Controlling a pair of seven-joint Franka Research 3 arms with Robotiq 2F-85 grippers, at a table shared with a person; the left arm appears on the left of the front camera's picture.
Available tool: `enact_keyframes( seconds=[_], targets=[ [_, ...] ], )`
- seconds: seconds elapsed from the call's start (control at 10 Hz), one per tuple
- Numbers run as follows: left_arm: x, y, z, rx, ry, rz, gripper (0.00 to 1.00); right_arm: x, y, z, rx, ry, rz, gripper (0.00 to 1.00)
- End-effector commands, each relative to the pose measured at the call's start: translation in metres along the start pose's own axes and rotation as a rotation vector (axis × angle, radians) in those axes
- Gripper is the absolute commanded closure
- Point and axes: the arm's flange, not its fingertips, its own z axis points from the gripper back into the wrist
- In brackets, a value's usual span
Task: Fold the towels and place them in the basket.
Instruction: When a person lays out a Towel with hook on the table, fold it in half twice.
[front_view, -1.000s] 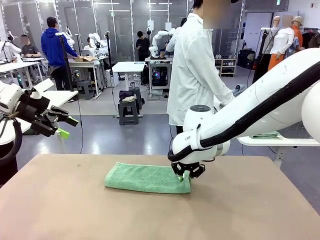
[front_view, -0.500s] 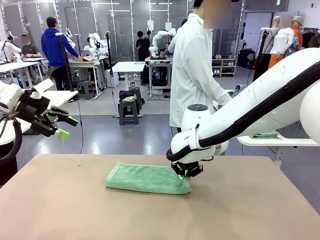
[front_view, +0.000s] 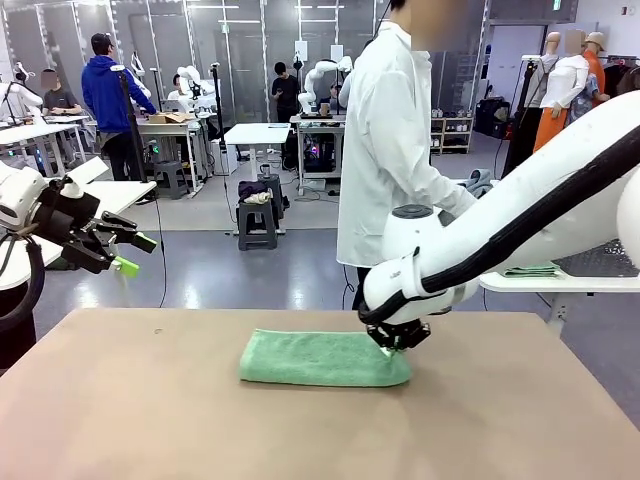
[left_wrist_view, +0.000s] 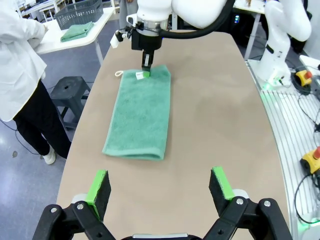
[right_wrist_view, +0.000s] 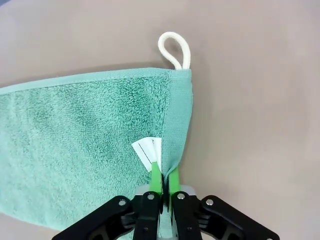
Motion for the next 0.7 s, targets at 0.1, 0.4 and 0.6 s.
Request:
enact_keyframes(
  seconds=[0.1, 0.4, 0.6],
  targets=[
    [0.001, 0.000, 0.001, 0.001, 0.000, -0.017, 0.00, -0.009, -0.016, 0.025, -0.024, -0.059, 0.030, 1.00],
    [0.001, 0.000, 0.001, 0.001, 0.000, -0.017, 0.00, 0.010, 0.025, 0.075, -0.112, -0.104, 0.007, 1.00],
    [0.001, 0.000, 0.001, 0.001, 0.000, -0.017, 0.00, 0.027, 0.092, 0.089, -0.207, -0.105, 0.025, 1.00]
  ],
)
